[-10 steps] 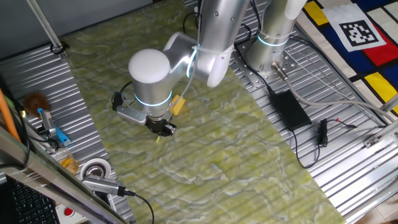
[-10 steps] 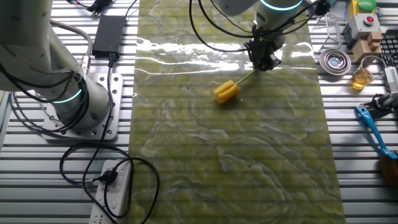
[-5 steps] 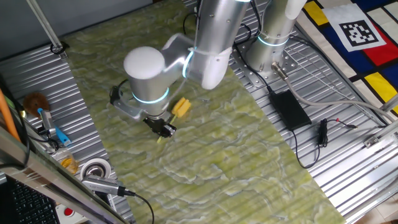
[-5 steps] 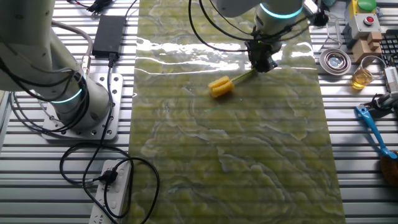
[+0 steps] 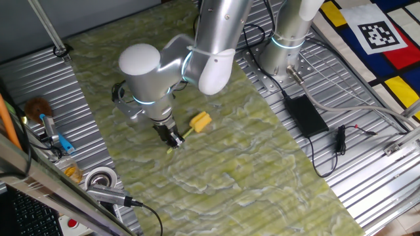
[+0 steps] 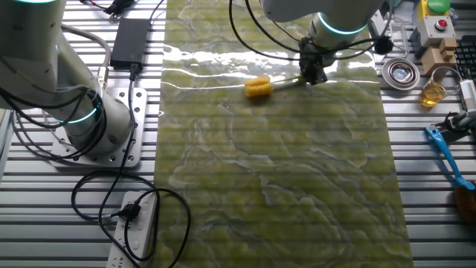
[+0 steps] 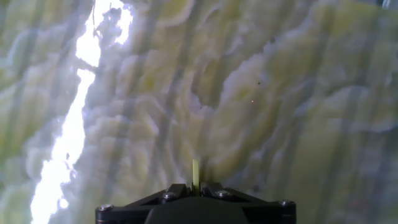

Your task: Scrub the table with a brush

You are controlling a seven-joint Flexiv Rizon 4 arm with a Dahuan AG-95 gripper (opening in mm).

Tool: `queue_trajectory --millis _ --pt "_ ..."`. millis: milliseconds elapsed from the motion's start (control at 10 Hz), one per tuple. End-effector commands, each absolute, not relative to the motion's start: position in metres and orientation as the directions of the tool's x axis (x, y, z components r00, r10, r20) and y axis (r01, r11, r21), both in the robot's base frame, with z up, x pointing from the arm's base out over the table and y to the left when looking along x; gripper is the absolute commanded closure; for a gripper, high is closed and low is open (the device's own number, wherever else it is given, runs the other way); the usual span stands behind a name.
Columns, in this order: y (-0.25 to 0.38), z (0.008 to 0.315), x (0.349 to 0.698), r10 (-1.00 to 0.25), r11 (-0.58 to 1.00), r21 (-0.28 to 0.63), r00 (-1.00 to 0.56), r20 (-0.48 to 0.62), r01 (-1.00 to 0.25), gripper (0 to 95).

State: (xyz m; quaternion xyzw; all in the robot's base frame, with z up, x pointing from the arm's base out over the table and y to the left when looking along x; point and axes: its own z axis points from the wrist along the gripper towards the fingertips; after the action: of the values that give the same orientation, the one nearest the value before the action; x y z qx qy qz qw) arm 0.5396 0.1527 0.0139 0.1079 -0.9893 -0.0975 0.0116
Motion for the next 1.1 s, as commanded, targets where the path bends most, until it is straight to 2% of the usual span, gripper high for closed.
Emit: queue_trajectory --millis 100,700,1100 --pt "0.167 0.016 0.539 -0.123 0.965 0.237 -0.992 0.016 -0.116 95.0" --pt "0.180 0.018 0.537 -0.029 0.961 0.276 -0.999 0.028 -0.020 95.0" --pt "0.177 0.017 0.537 -0.094 0.962 0.256 -0.996 -0.001 -0.091 95.0"
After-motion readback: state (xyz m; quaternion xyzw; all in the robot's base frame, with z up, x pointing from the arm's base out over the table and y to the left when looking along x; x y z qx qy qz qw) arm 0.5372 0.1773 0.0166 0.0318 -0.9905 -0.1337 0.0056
